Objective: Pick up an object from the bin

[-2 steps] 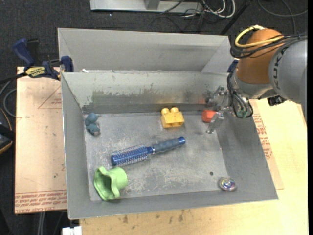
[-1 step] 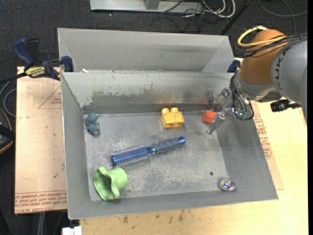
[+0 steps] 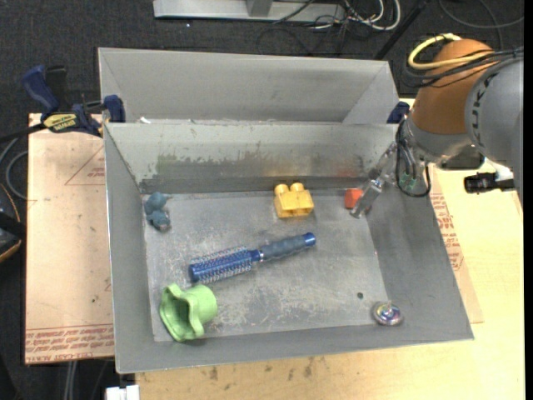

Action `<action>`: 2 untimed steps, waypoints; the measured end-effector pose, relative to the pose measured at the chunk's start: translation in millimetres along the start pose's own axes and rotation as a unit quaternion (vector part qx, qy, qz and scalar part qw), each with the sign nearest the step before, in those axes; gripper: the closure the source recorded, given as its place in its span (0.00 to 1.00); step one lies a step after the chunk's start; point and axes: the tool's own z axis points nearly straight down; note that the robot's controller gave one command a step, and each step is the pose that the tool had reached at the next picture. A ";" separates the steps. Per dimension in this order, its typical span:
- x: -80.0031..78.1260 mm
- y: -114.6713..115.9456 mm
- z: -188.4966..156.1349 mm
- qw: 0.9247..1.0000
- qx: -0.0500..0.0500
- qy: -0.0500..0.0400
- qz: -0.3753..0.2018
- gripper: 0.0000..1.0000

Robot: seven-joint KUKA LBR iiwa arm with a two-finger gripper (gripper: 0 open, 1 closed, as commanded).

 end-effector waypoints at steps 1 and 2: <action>13.6 14.6 41.3 0.986 -0.001 0.002 0.168 0.00; 9.2 13.8 46.5 0.985 -0.007 0.006 0.175 0.00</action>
Offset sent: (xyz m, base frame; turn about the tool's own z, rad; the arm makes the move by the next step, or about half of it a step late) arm -0.0059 0.0205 -0.0543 0.3524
